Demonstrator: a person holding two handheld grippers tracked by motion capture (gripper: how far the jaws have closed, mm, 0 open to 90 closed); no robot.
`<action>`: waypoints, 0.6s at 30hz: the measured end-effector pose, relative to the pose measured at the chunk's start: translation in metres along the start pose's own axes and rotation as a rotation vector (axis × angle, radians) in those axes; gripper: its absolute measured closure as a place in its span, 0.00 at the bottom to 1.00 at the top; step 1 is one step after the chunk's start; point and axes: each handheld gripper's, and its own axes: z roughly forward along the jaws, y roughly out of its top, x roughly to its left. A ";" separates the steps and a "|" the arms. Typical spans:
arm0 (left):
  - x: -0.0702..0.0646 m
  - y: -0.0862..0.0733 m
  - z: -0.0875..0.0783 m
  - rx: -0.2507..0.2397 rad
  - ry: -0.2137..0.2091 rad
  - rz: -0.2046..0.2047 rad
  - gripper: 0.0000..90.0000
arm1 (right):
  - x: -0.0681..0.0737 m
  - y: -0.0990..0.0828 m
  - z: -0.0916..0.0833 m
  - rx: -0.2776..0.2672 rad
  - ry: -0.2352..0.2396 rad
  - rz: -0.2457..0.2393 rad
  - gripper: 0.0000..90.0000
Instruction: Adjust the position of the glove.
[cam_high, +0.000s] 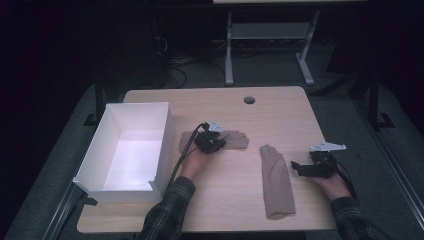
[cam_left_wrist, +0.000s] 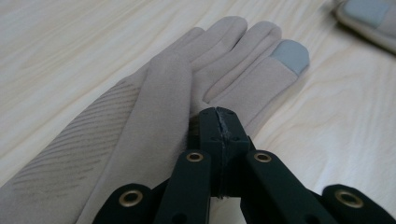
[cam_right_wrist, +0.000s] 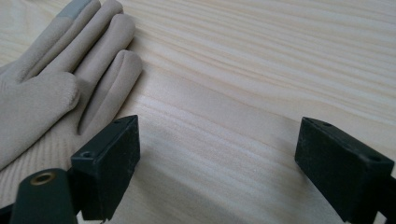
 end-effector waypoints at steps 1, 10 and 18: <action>-0.002 0.001 0.002 0.001 -0.009 0.000 1.00 | 0.000 0.000 0.000 0.000 0.000 0.000 0.15; -0.022 0.013 0.015 -0.003 -0.050 0.015 0.99 | 0.000 0.000 0.000 -0.001 0.000 -0.002 0.15; -0.019 0.016 0.006 0.012 -0.045 0.025 0.99 | 0.000 0.000 0.000 -0.001 0.001 -0.002 0.15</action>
